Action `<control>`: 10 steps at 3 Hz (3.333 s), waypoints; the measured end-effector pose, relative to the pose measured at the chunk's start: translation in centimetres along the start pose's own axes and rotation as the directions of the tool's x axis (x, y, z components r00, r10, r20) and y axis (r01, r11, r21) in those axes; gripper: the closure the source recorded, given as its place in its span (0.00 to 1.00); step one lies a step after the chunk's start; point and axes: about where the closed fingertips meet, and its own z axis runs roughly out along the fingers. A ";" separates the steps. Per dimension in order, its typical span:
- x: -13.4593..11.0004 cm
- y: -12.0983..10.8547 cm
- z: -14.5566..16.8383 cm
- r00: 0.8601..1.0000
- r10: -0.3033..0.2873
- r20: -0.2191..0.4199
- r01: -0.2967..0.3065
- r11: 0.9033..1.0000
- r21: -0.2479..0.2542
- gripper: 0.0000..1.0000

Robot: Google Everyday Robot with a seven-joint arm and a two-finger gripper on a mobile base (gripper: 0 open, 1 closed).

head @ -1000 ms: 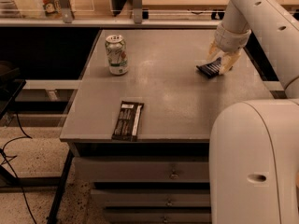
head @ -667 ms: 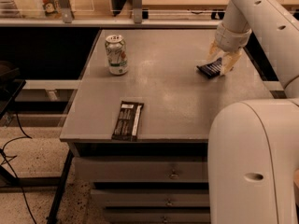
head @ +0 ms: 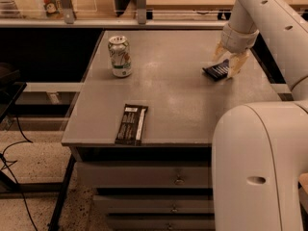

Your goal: Move rxbar blueberry near 7up can

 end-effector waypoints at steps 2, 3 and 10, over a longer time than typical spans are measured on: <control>0.1 -0.1 0.0 1.000 -0.004 -0.002 0.004 1.000 -0.004 0.41; 0.1 -0.3 0.3 1.000 -0.010 -0.007 0.010 1.000 -0.012 0.41; -0.7 0.2 -4.5 0.999 0.037 -0.020 -0.033 0.988 0.151 1.00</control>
Offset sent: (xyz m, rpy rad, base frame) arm -0.0156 -0.0022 -0.0108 -0.0411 0.0870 0.0246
